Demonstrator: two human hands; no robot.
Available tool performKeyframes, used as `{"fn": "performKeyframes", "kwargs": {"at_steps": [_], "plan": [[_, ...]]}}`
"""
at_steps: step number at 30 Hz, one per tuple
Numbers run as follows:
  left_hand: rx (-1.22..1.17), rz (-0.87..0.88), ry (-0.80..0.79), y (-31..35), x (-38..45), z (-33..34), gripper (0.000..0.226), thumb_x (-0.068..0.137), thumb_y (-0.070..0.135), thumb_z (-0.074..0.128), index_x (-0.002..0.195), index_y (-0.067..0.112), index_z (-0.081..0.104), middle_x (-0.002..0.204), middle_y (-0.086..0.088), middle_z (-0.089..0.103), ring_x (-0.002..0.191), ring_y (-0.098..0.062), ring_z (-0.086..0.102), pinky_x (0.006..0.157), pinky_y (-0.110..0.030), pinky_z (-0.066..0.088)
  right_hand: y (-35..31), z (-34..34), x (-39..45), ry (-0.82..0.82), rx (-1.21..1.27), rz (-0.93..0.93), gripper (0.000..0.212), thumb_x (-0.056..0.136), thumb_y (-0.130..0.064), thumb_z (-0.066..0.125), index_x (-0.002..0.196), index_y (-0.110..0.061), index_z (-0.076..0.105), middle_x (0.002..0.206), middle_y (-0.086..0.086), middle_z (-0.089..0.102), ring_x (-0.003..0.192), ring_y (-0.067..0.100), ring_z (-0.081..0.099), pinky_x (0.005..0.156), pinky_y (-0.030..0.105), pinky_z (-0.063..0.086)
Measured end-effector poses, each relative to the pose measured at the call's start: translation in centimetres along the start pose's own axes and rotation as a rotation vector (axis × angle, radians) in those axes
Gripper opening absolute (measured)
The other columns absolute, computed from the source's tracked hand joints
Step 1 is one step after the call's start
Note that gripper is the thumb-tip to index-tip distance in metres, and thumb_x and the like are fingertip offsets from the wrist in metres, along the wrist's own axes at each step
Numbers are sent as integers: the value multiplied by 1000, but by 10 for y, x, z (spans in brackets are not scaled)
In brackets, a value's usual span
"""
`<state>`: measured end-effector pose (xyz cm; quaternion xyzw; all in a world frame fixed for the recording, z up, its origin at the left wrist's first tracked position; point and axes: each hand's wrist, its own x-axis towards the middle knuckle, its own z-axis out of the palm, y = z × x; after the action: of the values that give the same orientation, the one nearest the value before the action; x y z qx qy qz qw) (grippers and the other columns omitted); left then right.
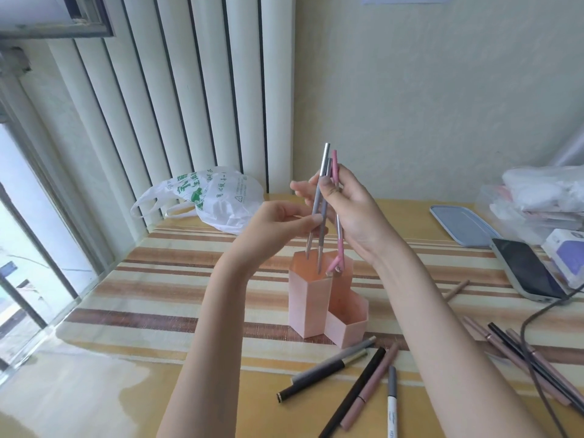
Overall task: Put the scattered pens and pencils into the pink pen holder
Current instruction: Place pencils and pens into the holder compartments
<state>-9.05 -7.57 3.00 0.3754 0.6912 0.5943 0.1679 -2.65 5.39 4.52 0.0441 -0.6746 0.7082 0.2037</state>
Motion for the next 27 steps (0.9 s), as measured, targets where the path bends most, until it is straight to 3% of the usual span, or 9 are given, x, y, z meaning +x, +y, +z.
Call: {"fn": "performKeyframes", "kwargs": {"at_steps": [3, 8, 11, 13, 15, 17, 19, 23, 27], "plan": [[-21, -20, -25, 0, -3, -4, 17, 85, 11, 66, 100, 3, 70, 94, -19, 74, 89, -24, 72, 86, -26, 55, 5, 1, -8, -44, -25, 66, 13, 100, -22, 40, 97, -15, 50, 110, 2, 71, 102, 18, 69, 78, 36, 59], [99, -59, -82, -3, -5, -6, 14, 79, 7, 73, 92, 10, 74, 95, -15, 75, 91, -19, 71, 93, -27, 52, 12, 4, -18, -66, -24, 143, 26, 100, -30, 37, 104, -14, 57, 118, 2, 69, 107, 19, 67, 83, 34, 57], [145, -99, -123, -4, -8, -10, 14, 77, 7, 74, 91, 5, 75, 92, -11, 76, 87, -15, 71, 92, -26, 50, 10, 1, -18, -18, -31, 161, 37, 101, -35, 31, 106, -13, 61, 116, 7, 69, 106, 22, 67, 94, 40, 51], [160, -116, -142, -2, -10, -12, 16, 77, 7, 75, 92, 3, 74, 87, -6, 76, 82, -13, 71, 87, -23, 51, 8, -3, -17, 44, -99, 123, 42, 101, -36, 29, 102, -16, 66, 111, -1, 70, 100, 14, 64, 96, 35, 48], [168, -129, -133, -2, -10, -12, 19, 77, 10, 75, 95, 3, 74, 90, -4, 77, 88, -17, 71, 89, -25, 51, 3, -5, -16, 130, -249, 60, 47, 102, -37, 27, 96, -20, 70, 99, -15, 66, 92, -1, 56, 91, 18, 42], [182, -144, -122, -2, -10, -11, 19, 76, 11, 76, 95, 6, 74, 96, -3, 76, 93, -15, 70, 94, -28, 51, -1, -10, -14, 208, -335, -15, 49, 102, -38, 25, 92, -20, 70, 78, -14, 58, 73, -6, 52, 78, 6, 38], [205, -162, -135, -2, -10, -12, 17, 76, 11, 76, 93, 9, 75, 95, 0, 76, 91, -10, 70, 94, -30, 51, -3, -13, -13, 260, -287, -92, 48, 102, -38, 25, 86, -23, 68, 66, -4, 42, 57, 6, 40, 63, 16, 37], [221, -173, -123, -2, -12, -13, 15, 77, 16, 76, 92, 13, 75, 90, 1, 76, 85, -8, 69, 96, -35, 49, -5, -13, -13, 301, -58, -220, 42, 103, -30, 27, 74, -21, 57, 61, -2, 40, 50, 6, 35, 53, 21, 31], [173, -143, -113, 0, -12, -11, 11, 79, 18, 74, 89, 17, 73, 93, -19, 72, 85, -26, 65, 98, -46, 45, -8, -7, -22, 109, -355, -144, 32, 101, -28, 37, 79, -19, 58, 71, -5, 49, 60, 0, 47, 61, 11, 39]]}}
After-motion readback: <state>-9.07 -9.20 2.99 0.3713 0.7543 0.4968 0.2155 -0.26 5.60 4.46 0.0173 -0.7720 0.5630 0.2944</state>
